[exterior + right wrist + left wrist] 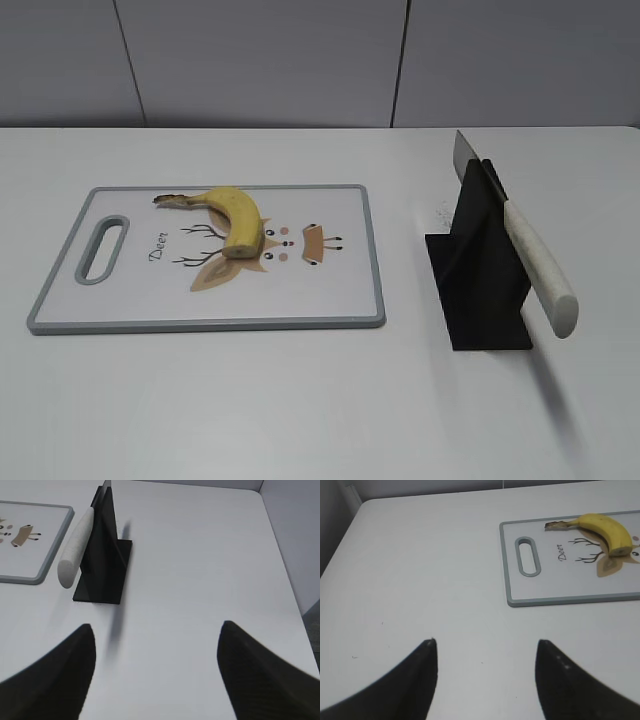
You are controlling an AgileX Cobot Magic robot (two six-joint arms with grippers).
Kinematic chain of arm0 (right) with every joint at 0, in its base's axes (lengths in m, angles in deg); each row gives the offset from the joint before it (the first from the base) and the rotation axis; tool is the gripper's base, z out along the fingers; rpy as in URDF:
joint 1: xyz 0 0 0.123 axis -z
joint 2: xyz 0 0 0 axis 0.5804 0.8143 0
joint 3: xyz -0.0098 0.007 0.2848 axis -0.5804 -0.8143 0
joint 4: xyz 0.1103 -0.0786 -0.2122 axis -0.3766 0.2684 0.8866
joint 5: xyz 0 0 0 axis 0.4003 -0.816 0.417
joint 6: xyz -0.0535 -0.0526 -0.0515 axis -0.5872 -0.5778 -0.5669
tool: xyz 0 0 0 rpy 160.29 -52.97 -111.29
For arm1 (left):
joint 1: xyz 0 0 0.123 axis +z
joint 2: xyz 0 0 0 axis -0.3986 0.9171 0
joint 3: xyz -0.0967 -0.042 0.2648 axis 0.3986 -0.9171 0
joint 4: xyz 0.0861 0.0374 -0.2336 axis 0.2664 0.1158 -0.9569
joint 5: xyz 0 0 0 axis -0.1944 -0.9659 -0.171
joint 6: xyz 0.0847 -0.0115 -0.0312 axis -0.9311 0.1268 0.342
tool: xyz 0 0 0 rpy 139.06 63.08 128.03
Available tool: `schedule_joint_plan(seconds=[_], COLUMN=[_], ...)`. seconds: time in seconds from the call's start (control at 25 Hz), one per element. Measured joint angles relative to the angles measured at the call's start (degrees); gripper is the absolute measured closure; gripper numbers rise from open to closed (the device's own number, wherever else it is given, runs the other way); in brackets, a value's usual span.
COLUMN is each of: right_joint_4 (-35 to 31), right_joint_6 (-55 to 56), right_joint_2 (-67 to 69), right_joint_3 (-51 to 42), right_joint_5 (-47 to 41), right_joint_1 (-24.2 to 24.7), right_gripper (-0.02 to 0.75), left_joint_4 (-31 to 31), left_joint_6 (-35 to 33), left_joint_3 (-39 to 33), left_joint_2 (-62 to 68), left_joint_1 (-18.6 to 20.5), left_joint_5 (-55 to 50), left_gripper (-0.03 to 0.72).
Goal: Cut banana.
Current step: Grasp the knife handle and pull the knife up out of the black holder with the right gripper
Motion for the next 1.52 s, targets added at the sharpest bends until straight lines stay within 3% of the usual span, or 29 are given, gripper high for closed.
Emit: schedule_joint_plan(seconds=[1.24, 1.52], right_joint_4=[0.0, -2.51], right_joint_6=[0.0, 0.0], right_joint_2=[0.0, 0.0], right_joint_3=[0.0, 0.0], right_joint_5=[0.0, -0.43], right_joint_1=[0.0, 0.0], right_gripper=[0.154, 0.154], left_joint_4=[0.0, 0.0], left_joint_6=[0.0, 0.0], left_joint_3=[0.0, 0.0], left_joint_2=[0.0, 0.0], left_joint_1=[0.0, 0.0], left_joint_5=[0.0, 0.13], left_gripper=[0.097, 0.097])
